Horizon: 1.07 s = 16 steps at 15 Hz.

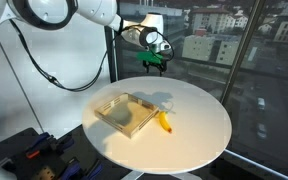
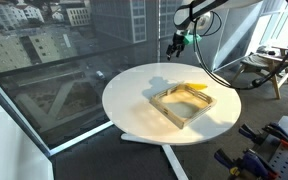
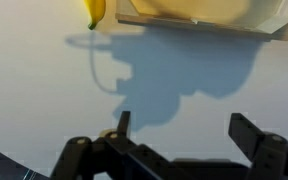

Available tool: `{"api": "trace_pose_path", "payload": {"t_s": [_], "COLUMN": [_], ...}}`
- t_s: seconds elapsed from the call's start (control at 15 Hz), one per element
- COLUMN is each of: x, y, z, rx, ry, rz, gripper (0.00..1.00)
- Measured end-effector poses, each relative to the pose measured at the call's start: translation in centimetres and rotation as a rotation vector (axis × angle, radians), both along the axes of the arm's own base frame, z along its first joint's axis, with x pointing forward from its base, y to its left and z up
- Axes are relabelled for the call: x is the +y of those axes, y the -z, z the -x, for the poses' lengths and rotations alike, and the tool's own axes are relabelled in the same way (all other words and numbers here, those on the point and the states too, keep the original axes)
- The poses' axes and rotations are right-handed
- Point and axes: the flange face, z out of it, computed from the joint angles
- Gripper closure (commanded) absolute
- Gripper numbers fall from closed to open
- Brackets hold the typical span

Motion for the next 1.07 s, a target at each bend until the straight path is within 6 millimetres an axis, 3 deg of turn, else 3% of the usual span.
{"api": "trace_pose_path", "payload": {"t_s": [0.53,1.07], "x": [0.0,0.3], "y": [-0.4,-4.0], "z": [-0.2,-0.4], "rx": [-0.012,-0.072], "ry": [0.000,-0.004], "rz": [0.002,0.010], "gripper": [0.00,0.00]}}
